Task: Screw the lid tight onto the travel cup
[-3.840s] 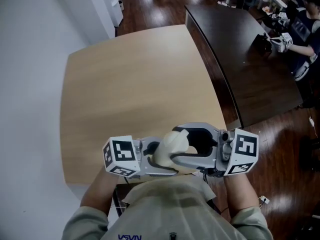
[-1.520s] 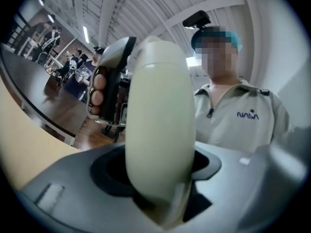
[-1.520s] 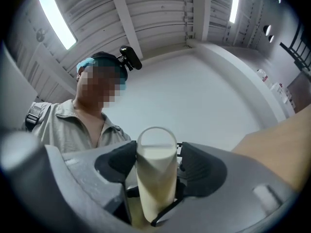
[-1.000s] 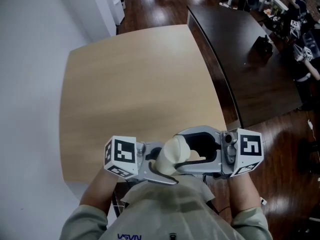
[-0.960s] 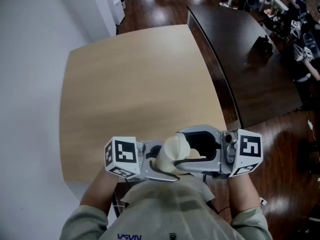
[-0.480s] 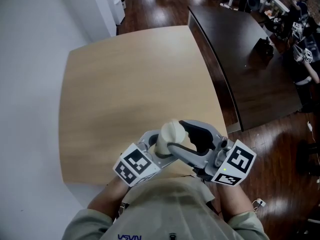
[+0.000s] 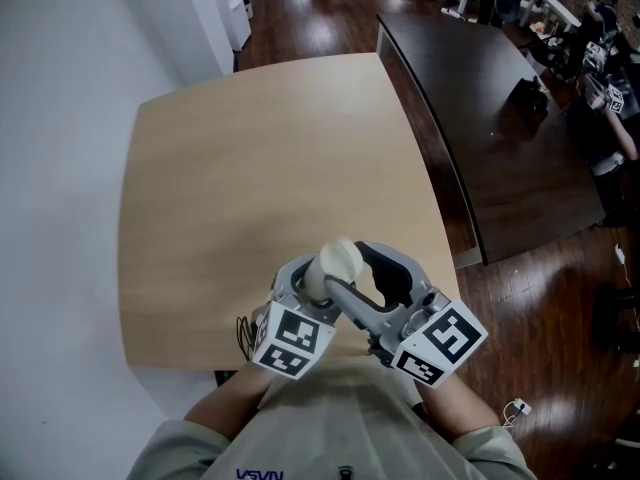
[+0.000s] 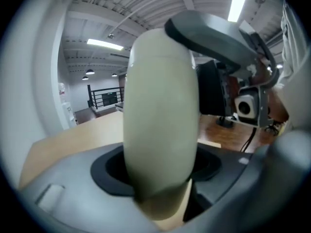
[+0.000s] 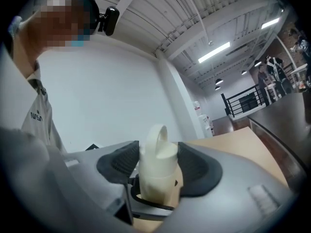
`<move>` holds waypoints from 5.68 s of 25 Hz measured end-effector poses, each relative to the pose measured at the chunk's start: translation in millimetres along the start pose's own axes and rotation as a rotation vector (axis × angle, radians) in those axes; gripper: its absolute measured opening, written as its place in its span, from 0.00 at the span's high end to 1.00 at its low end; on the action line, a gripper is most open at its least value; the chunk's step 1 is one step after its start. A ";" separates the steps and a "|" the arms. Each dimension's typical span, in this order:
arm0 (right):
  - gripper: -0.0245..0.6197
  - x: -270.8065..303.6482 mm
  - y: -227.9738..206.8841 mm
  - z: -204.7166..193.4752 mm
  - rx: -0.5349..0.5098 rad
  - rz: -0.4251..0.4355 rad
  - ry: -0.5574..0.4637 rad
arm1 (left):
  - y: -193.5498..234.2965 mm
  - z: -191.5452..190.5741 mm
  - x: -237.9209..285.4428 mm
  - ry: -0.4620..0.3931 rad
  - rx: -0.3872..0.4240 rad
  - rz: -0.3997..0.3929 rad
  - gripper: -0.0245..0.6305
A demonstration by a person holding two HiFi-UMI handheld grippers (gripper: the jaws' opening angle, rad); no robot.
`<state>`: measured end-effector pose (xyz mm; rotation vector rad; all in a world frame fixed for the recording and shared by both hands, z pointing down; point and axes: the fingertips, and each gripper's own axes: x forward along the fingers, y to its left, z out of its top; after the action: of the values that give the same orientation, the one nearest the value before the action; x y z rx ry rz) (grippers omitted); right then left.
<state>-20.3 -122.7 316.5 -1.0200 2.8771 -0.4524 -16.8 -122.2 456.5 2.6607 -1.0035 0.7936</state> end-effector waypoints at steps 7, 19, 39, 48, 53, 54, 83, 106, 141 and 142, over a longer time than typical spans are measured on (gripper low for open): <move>0.57 3.8 0.6 -6.4 -0.015 -0.054 0.018 | 0.0 -2.8 2.6 -0.021 -0.028 -0.013 0.48; 0.52 -20.5 56.4 7.8 -0.099 0.411 0.068 | -82.7 16.3 -44.4 -0.191 0.063 -0.665 0.48; 0.52 1.8 29.8 -28.0 -0.179 -0.003 0.111 | -20.6 -19.2 2.7 -0.065 0.014 0.002 0.48; 0.52 11.7 16.9 -60.2 -0.146 -0.104 0.173 | -12.9 -46.8 15.1 -0.031 -0.059 0.078 0.48; 0.52 18.6 14.5 -67.6 -0.155 -0.050 0.197 | -13.4 -51.5 18.8 -0.037 -0.079 0.050 0.48; 0.52 20.1 14.4 -68.4 -0.164 -0.045 0.199 | -12.2 -52.3 19.7 -0.043 -0.080 0.046 0.48; 0.52 66.6 -45.9 -160.4 -0.319 -0.135 0.229 | 23.6 -134.8 58.5 0.127 -0.118 -0.123 0.47; 0.46 16.0 -40.3 -150.9 -0.262 -0.215 0.262 | 50.5 -138.9 -22.7 -0.021 -0.223 0.044 0.96; 0.96 -199.5 91.4 -96.4 -0.106 -0.444 -0.029 | -176.8 -26.0 -108.3 -0.324 -0.113 -0.156 0.96; 0.96 -209.0 97.2 -97.8 -0.109 -0.431 -0.036 | -190.6 -29.3 -110.2 -0.310 -0.111 -0.146 0.96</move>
<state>69.1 104.4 372.2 -1.6564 2.6664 -0.2923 27.1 93.0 423.4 2.7729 -0.8735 0.2919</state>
